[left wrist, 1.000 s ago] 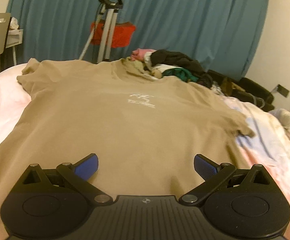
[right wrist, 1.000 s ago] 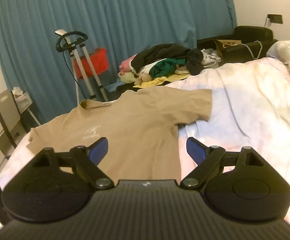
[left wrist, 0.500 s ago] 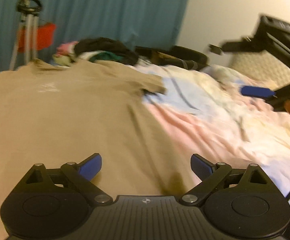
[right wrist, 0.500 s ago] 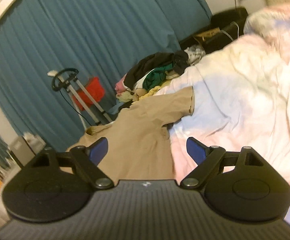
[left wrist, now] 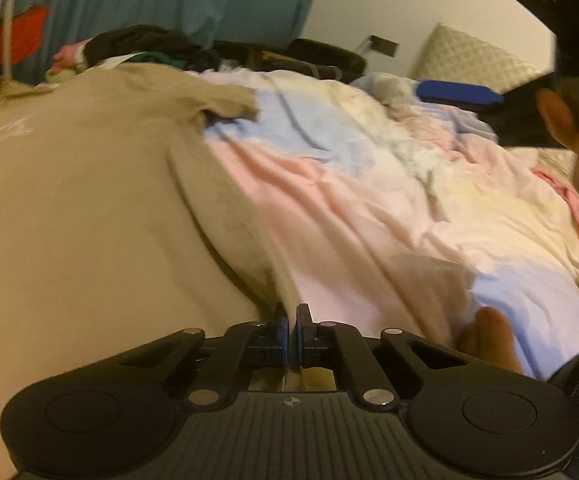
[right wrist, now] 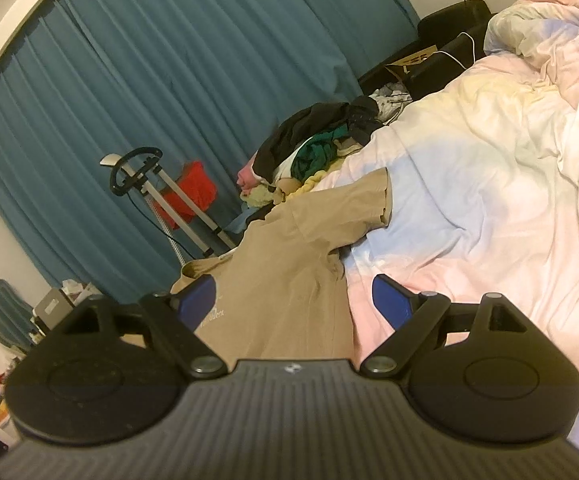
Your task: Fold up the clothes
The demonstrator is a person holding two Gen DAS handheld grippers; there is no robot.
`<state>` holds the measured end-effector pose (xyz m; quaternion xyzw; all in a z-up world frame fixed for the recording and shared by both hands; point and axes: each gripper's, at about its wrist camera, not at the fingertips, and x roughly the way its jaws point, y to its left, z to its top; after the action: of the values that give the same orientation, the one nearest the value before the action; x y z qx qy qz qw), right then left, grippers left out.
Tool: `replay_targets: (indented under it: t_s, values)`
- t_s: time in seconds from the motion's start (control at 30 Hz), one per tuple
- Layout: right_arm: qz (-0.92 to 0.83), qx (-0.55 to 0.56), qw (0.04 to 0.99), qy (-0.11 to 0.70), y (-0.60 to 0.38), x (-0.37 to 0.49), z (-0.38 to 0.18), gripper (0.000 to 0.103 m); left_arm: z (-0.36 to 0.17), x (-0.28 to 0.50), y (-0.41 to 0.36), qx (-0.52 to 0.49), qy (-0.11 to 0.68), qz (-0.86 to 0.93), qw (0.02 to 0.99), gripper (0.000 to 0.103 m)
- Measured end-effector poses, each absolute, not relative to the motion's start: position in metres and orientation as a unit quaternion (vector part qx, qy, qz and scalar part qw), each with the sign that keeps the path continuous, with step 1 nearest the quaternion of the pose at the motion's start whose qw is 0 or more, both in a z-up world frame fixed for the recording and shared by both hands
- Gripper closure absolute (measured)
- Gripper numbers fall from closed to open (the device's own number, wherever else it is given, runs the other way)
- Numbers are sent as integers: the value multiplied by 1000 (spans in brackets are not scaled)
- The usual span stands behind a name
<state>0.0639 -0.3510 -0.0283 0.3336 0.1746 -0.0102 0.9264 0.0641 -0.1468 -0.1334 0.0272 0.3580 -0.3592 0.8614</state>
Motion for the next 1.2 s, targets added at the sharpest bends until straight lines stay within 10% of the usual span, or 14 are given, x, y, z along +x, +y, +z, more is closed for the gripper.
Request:
replay_targets:
  t_s: [0.27,0.47,1.2]
  values:
    - [-20,308,934,179,-348,69,-31,16,-150,63,-172,53,388,-359,847,95]
    - [5,297,941,161,-345,67,-27,16,-130,61,-155,58,374,-340,861,19]
    - [-19,188,972,139,-303,80,-29,16,-38,89,7,-69,259,-143,953,0]
